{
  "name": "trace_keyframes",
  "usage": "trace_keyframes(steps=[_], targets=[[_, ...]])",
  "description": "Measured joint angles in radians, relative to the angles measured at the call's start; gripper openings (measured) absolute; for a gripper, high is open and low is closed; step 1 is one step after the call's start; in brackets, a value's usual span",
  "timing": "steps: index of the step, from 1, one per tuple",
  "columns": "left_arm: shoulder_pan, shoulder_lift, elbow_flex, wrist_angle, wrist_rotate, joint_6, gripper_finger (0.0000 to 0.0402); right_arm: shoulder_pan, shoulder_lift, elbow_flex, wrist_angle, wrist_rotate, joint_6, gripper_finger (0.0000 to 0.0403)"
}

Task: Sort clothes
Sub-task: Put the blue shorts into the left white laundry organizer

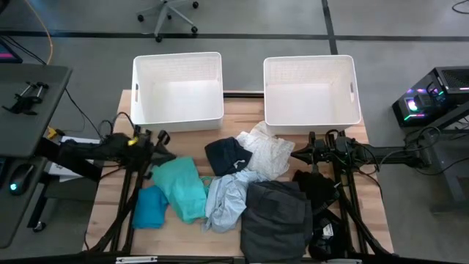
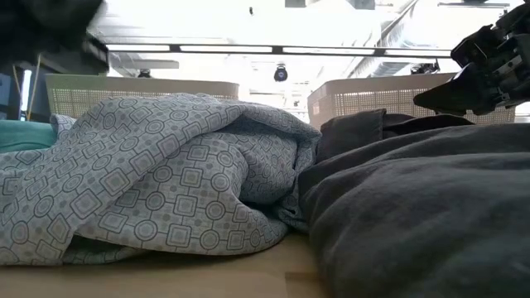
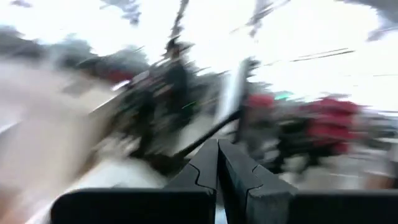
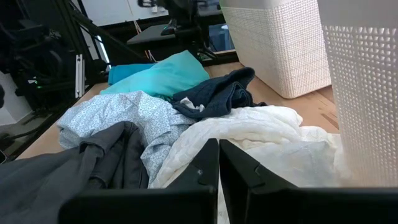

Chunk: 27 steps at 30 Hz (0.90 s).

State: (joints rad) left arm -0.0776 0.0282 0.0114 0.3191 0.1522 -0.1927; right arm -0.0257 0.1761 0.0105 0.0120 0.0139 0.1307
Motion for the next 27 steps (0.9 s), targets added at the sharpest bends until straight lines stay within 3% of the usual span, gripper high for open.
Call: trace_keyframes(steps=[2, 6, 10, 15, 22, 27], targets=[[-0.034, 0.019, 0.002, 0.069, 0.042, 0.046, 0.0000, 0.000, 0.000, 0.000, 0.000, 0.000, 0.000, 0.0000], [-0.126, 0.087, 0.048, 0.062, 0.027, 0.162, 0.0000, 0.000, 0.000, 0.000, 0.000, 0.000, 0.000, 0.0000], [-0.224, 0.197, 0.113, -0.049, -0.057, 0.232, 0.0000, 0.000, 0.000, 0.000, 0.000, 0.000, 0.000, 0.0000], [-0.355, 0.404, 0.150, -0.134, -0.249, 0.344, 0.0000, 0.000, 0.000, 0.000, 0.000, 0.000, 0.000, 0.0000], [-0.571, 0.715, 0.292, -0.236, -0.453, 0.308, 0.0022, 0.000, 0.000, 0.000, 0.000, 0.000, 0.000, 0.0000], [-0.687, 0.885, 0.410, -0.267, -0.500, 0.240, 0.0055, 0.000, 0.000, 0.000, 0.000, 0.000, 0.000, 0.0000]])
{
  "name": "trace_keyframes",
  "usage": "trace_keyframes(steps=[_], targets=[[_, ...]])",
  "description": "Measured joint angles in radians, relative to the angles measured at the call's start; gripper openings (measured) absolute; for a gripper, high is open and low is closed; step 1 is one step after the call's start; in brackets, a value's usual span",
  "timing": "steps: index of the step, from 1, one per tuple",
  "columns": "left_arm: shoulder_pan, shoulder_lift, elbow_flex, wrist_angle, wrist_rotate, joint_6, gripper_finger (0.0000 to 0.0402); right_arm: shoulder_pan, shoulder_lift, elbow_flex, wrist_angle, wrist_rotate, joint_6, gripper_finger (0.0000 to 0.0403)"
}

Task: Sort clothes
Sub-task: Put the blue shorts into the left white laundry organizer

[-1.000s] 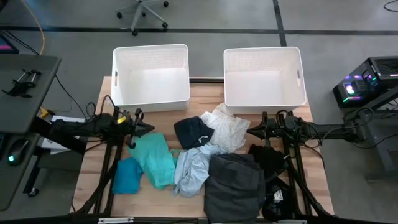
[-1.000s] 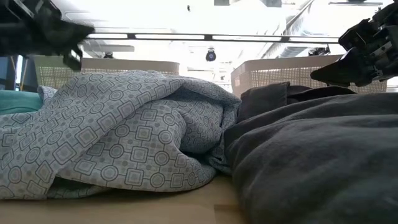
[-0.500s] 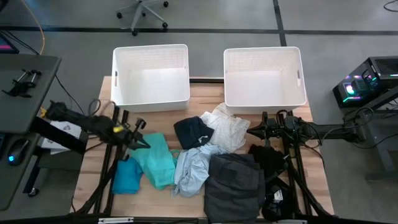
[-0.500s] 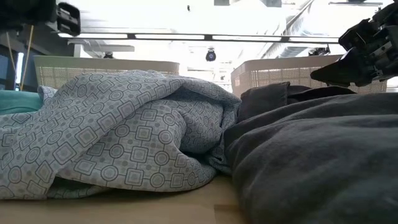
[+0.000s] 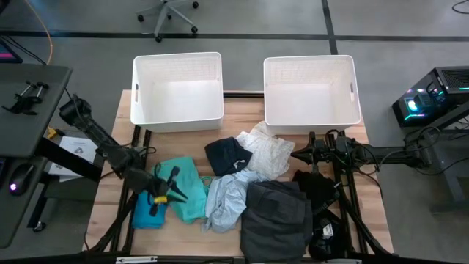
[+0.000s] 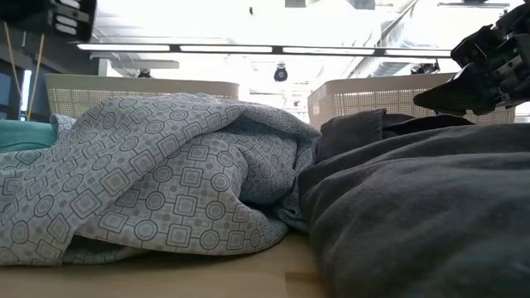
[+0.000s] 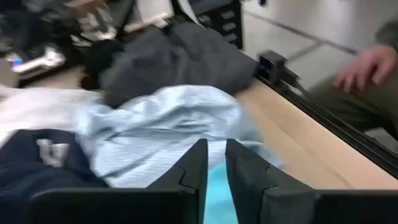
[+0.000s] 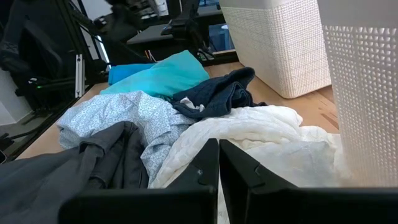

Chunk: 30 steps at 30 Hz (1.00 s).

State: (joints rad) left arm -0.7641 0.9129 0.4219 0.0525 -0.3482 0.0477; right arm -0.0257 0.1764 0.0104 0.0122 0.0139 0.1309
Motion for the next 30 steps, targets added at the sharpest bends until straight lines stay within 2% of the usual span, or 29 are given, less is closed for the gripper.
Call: trace_keyframes(steps=[5, 9, 12, 16, 21, 27, 30], targets=[[-0.053, 0.113, 0.090, -0.059, -0.022, -0.110, 0.0106, 0.000, 0.000, 0.000, 0.000, 0.000, 0.000, 0.0000], [-0.057, 0.163, 0.149, -0.201, -0.029, -0.258, 0.0159, 0.000, 0.000, 0.000, 0.000, 0.000, 0.000, 0.0000], [-0.052, 0.188, 0.160, -0.319, -0.033, -0.326, 0.0199, 0.000, 0.000, 0.000, 0.000, 0.000, 0.000, 0.0000], [-0.027, 0.225, 0.156, -0.391, -0.058, -0.431, 0.0236, 0.000, 0.000, 0.000, 0.000, 0.000, 0.000, 0.0000], [0.007, 0.289, 0.082, -0.345, -0.132, -0.520, 0.0254, 0.000, 0.000, 0.000, 0.000, 0.000, 0.000, 0.0000], [0.043, 0.392, -0.023, -0.127, -0.111, -0.493, 0.0255, 0.000, 0.000, 0.000, 0.000, 0.000, 0.000, 0.0000], [0.055, 0.453, -0.031, -0.092, -0.109, -0.487, 0.0245, 0.000, 0.000, 0.000, 0.000, 0.000, 0.000, 0.0000]])
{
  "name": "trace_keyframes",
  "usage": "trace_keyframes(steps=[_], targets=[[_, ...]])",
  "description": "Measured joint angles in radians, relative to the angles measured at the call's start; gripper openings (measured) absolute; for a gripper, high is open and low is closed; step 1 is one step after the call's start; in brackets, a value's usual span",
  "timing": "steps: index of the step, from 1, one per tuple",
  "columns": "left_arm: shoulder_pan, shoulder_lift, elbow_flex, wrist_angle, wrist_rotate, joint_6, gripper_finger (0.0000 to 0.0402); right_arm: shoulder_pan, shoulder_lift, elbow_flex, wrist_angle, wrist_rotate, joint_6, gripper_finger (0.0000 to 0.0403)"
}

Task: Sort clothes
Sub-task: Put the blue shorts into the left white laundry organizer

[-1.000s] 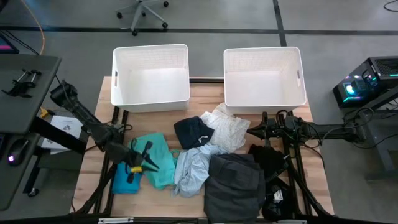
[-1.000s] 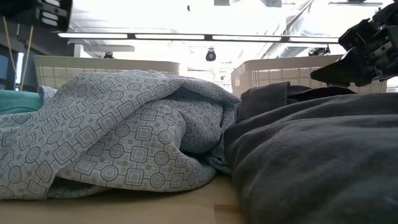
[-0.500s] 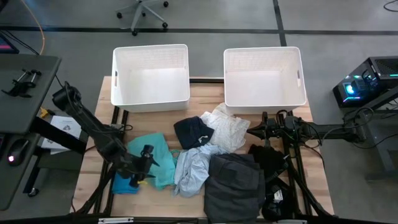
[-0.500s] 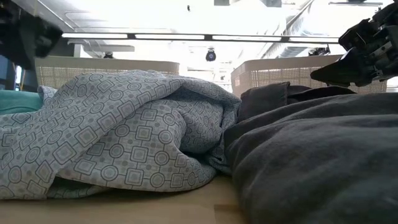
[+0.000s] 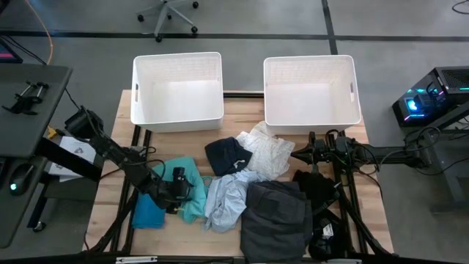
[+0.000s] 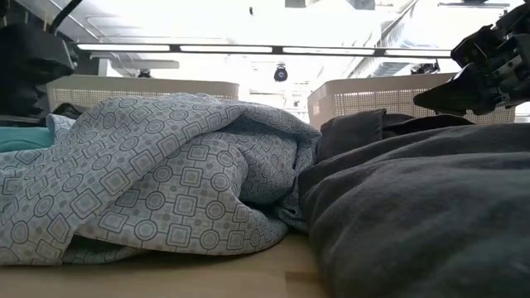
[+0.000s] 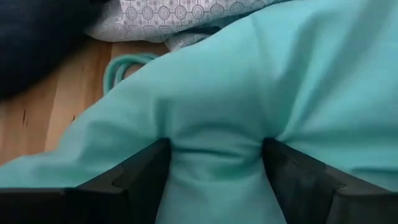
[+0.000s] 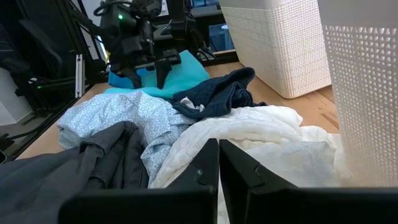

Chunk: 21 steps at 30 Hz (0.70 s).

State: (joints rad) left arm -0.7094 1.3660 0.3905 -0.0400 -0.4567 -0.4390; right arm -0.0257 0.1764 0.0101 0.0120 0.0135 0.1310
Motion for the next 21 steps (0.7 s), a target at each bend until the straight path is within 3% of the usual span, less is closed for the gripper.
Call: trace_keyframes(steps=[4, 8, 12, 17, 21], targets=[[0.011, 0.072, 0.004, 0.031, -0.001, -0.004, 0.0195, 0.000, 0.000, 0.000, 0.000, 0.000, 0.000, 0.0000], [0.016, 0.112, 0.004, 0.079, -0.009, -0.002, 0.0106, 0.000, 0.002, 0.000, 0.000, 0.000, 0.000, 0.0000], [0.028, 0.103, 0.012, 0.100, 0.049, 0.032, 0.0020, 0.000, 0.002, 0.000, 0.000, 0.000, 0.000, 0.0000], [0.049, 0.019, 0.106, -0.059, 0.147, 0.071, 0.0024, 0.000, 0.006, 0.000, 0.000, -0.003, 0.000, 0.0000], [0.054, -0.078, 0.248, -0.245, 0.139, 0.140, 0.0013, 0.000, 0.007, 0.000, 0.000, -0.002, 0.000, 0.0000]])
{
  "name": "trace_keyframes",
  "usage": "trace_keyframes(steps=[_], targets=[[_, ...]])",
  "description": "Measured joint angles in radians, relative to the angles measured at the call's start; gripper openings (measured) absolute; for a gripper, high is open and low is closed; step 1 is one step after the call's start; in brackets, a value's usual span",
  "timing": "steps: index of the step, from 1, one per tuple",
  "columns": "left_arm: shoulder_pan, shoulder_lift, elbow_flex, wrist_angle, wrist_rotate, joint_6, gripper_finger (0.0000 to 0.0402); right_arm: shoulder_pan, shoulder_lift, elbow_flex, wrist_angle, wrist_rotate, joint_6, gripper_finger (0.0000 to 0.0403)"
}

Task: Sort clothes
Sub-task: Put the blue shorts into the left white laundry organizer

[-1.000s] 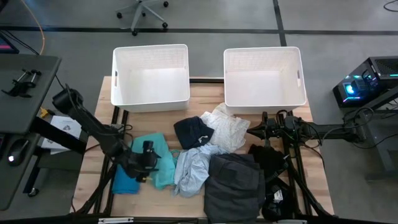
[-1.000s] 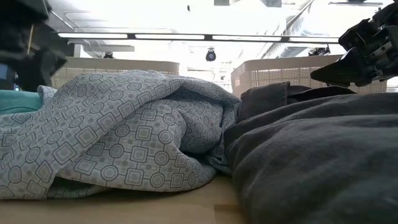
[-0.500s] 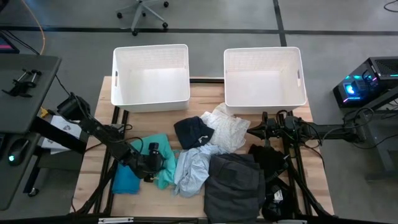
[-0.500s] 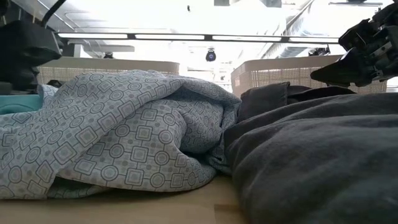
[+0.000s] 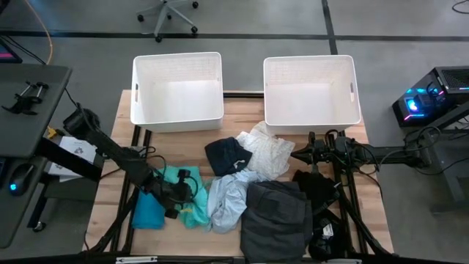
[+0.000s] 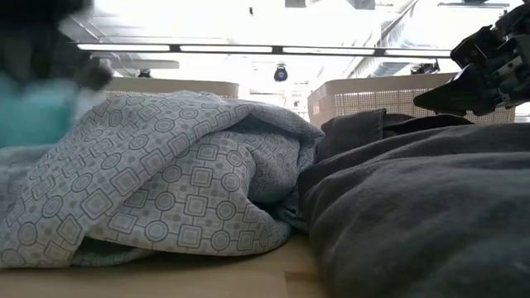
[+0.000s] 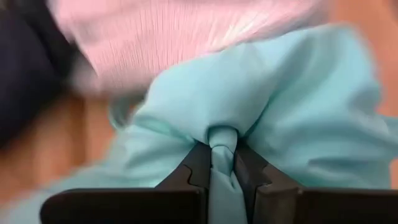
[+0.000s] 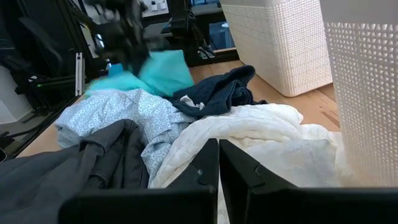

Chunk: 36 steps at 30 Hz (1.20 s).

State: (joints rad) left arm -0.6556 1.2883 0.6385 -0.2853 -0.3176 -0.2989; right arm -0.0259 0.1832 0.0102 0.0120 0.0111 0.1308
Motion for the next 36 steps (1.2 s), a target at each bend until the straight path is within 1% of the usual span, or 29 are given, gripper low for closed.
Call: trace_keyframes(steps=[4, 8, 13, 16, 19, 21, 22, 24, 25, 28, 30, 32, 34, 36], targets=[[0.002, -0.078, 0.150, -0.181, -0.085, 0.055, 0.0009, 0.000, 0.000, 0.000, 0.000, 0.000, 0.000, 0.0000], [0.005, -0.141, 0.308, -0.309, -0.205, 0.142, 0.0009, 0.000, 0.000, 0.000, 0.000, 0.001, 0.000, 0.0000], [0.050, -0.173, 0.514, -0.431, -0.391, 0.340, 0.0012, 0.000, 0.000, 0.000, 0.000, 0.001, 0.000, 0.0000], [0.109, -0.176, 0.644, -0.482, -0.539, 0.502, 0.0012, 0.000, 0.000, 0.000, 0.000, 0.002, 0.000, 0.0000], [0.209, -0.175, 0.754, -0.492, -0.665, 0.689, 0.0013, 0.000, 0.000, 0.000, 0.000, 0.004, 0.000, 0.0000], [0.309, -0.177, 0.815, -0.480, -0.708, 0.799, 0.0013, 0.000, 0.000, 0.000, 0.000, 0.004, 0.000, 0.0000], [0.371, -0.180, 0.839, -0.468, -0.710, 0.844, 0.0013, 0.000, 0.000, 0.000, 0.000, 0.004, 0.000, 0.0000], [0.509, -0.184, 0.867, -0.428, -0.677, 0.917, 0.0013, 0.000, 0.000, 0.000, 0.000, 0.004, 0.000, 0.0000], [0.587, -0.190, 0.868, -0.400, -0.635, 0.946, 0.0013, 0.000, 0.000, 0.000, 0.000, 0.004, 0.000, 0.0000], [0.828, -0.197, 0.868, -0.370, -0.429, 0.983, 0.0014, 0.000, 0.000, 0.000, 0.000, 0.004, 0.000, 0.0000], [0.995, -0.190, 0.865, -0.368, -0.300, 0.959, 0.0014, 0.000, 0.000, 0.000, 0.000, 0.004, 0.000, 0.0000], [1.138, -0.175, 0.848, -0.357, -0.187, 0.907, 0.0018, 0.000, 0.000, 0.000, 0.000, 0.004, 0.000, 0.0000], [1.252, -0.154, 0.809, -0.337, -0.081, 0.866, 0.0026, 0.000, 0.000, 0.000, 0.000, 0.004, 0.000, 0.0000], [1.337, -0.130, 0.757, -0.311, -0.009, 0.851, 0.0039, 0.000, 0.000, 0.000, 0.000, 0.004, 0.000, 0.0000]])
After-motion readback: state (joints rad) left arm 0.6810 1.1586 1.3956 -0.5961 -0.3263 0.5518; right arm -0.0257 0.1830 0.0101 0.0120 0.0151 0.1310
